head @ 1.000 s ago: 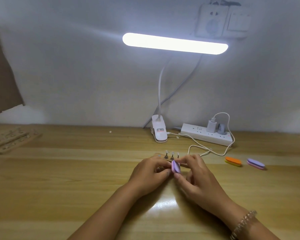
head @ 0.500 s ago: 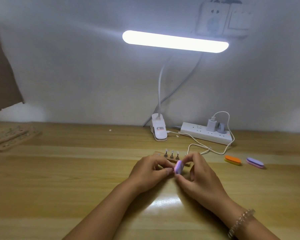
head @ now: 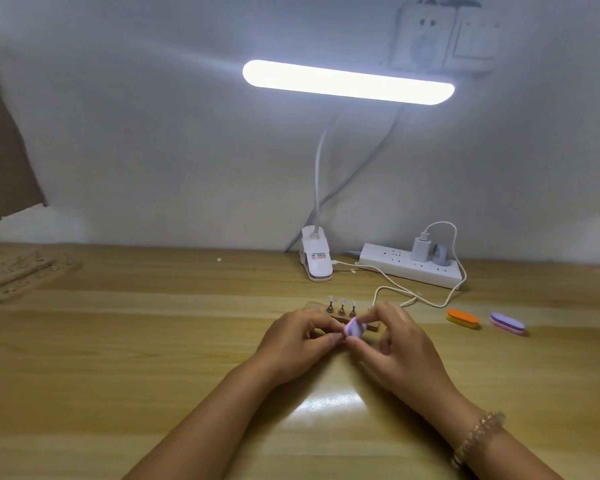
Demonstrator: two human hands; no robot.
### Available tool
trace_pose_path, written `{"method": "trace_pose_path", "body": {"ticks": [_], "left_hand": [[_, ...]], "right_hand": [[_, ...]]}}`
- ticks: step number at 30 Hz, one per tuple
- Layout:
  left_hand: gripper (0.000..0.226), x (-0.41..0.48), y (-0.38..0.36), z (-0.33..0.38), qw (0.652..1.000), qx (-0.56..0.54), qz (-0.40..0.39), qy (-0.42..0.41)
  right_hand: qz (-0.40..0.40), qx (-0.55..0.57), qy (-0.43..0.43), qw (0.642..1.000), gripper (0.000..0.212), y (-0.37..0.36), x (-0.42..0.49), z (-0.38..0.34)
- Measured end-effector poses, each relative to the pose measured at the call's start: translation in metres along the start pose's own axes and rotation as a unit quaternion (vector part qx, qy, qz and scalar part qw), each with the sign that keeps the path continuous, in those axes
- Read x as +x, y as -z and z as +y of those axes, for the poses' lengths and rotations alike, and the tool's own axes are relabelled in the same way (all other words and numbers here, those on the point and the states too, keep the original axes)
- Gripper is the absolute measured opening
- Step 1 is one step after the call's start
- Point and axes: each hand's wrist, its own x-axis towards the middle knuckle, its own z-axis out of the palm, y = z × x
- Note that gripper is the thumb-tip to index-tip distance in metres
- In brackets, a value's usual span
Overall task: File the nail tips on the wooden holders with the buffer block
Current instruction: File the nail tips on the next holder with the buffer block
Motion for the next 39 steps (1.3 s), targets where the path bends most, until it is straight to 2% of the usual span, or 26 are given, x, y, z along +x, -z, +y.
{"method": "trace_pose_path", "body": {"ticks": [2, 6, 10, 13, 17, 22, 27, 30, 34, 37, 39], "left_hand": [[0.021, -0.001, 0.0, -0.001, 1.0, 0.001, -0.004, -0.003], [0.017, 0.001, 0.0, -0.001, 1.0, 0.005, 0.001, 0.004], [0.021, 0.001, 0.0, -0.002, 1.0, 0.003, -0.005, -0.002], [0.017, 0.002, 0.0, -0.001, 1.0, 0.009, 0.0, 0.003], [0.019, 0.001, 0.0, -0.003, 1.0, 0.006, -0.003, 0.001], [0.014, 0.001, -0.001, -0.001, 1.0, 0.021, -0.003, 0.005], [0.014, 0.0, 0.0, -0.003, 1.0, 0.013, -0.01, 0.001], [0.015, 0.001, -0.001, -0.003, 1.0, 0.021, -0.004, 0.001], [0.014, 0.0, -0.001, -0.004, 1.0, 0.005, -0.005, -0.001], [0.014, 0.001, -0.002, -0.004, 1.0, 0.013, 0.0, 0.003], [0.014, 0.001, -0.001, -0.004, 1.0, 0.014, -0.004, 0.002]], "right_hand": [[-0.018, -0.023, 0.031, 0.999, 0.021, -0.003, -0.005, -0.003], [0.002, 0.0, -0.014, 1.0, 0.019, 0.0, 0.002, 0.001], [-0.024, -0.035, 0.038, 0.998, 0.021, -0.003, -0.004, -0.004], [-0.004, -0.006, -0.001, 1.0, 0.02, -0.001, 0.001, -0.002], [-0.026, -0.042, 0.046, 0.998, 0.02, -0.004, -0.005, -0.004], [0.038, 0.003, -0.038, 0.999, 0.024, 0.001, 0.005, 0.004], [-0.022, -0.029, 0.023, 0.999, 0.024, -0.004, -0.005, -0.004], [0.005, -0.032, -0.015, 0.999, 0.021, 0.0, 0.001, 0.0], [-0.029, -0.077, 0.04, 0.996, 0.023, -0.003, -0.006, -0.006], [-0.006, -0.05, -0.003, 0.999, 0.023, -0.001, -0.002, -0.005], [0.0, -0.066, 0.003, 0.998, 0.022, -0.001, -0.002, -0.004]]}}
